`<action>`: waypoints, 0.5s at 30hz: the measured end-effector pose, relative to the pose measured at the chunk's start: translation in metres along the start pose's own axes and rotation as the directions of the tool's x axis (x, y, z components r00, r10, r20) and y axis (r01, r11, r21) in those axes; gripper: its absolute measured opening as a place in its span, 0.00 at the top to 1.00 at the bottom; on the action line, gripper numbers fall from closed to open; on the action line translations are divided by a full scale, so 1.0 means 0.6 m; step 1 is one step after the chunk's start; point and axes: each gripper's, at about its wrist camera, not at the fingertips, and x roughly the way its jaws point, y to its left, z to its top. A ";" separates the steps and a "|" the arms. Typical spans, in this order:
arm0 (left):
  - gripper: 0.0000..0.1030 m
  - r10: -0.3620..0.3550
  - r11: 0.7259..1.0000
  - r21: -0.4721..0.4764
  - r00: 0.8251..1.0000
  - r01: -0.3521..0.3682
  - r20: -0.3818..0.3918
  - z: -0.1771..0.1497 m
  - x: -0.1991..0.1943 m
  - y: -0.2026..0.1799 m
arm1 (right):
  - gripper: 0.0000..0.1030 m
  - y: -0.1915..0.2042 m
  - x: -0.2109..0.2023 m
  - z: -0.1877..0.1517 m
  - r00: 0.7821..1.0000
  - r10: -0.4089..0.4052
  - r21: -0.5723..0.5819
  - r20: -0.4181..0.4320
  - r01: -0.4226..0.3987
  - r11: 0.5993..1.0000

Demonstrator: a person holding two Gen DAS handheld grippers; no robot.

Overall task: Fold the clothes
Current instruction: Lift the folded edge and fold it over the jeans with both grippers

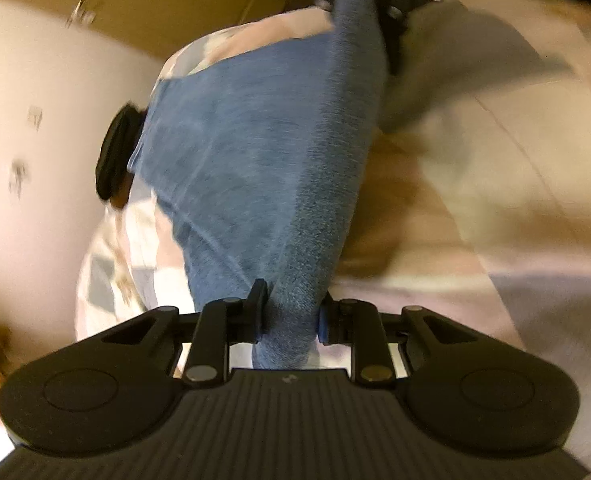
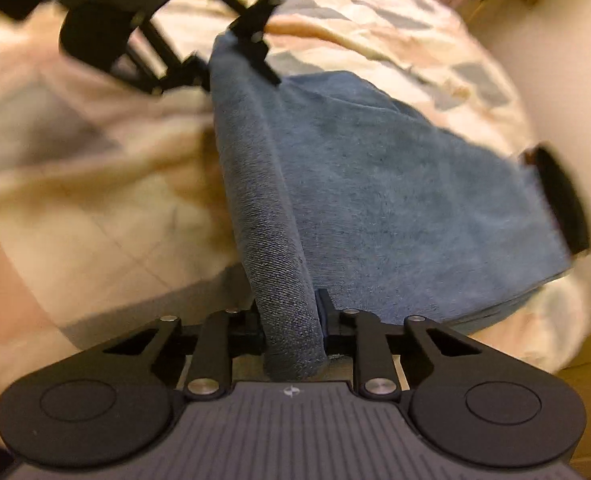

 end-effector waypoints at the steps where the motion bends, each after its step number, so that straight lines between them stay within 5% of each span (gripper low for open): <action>1: 0.79 -0.018 0.999 -0.037 1.000 0.018 -0.009 0.006 -0.004 0.014 | 0.79 -0.019 -0.006 0.000 0.998 0.060 0.038 0.004 -0.060 0.997; 4: 0.79 -0.059 0.987 -0.150 0.997 0.051 -0.047 0.030 -0.017 0.056 | 0.80 -0.083 -0.018 -0.002 0.970 0.241 0.121 0.026 -0.242 0.963; 8: 0.79 -0.073 0.961 -0.274 0.992 0.043 -0.099 0.079 -0.024 0.134 | 0.80 -0.164 -0.038 -0.007 0.893 0.444 0.199 0.073 -0.449 0.871; 12: 0.80 -0.065 0.936 -0.352 0.991 0.020 -0.117 0.125 0.002 0.226 | 0.81 -0.259 -0.052 -0.004 0.815 0.564 0.251 0.134 -0.579 0.776; 15: 0.80 -0.046 0.924 -0.383 0.992 -0.001 -0.115 0.158 0.035 0.284 | 0.82 -0.328 -0.054 -0.002 0.778 0.604 0.286 0.172 -0.626 0.725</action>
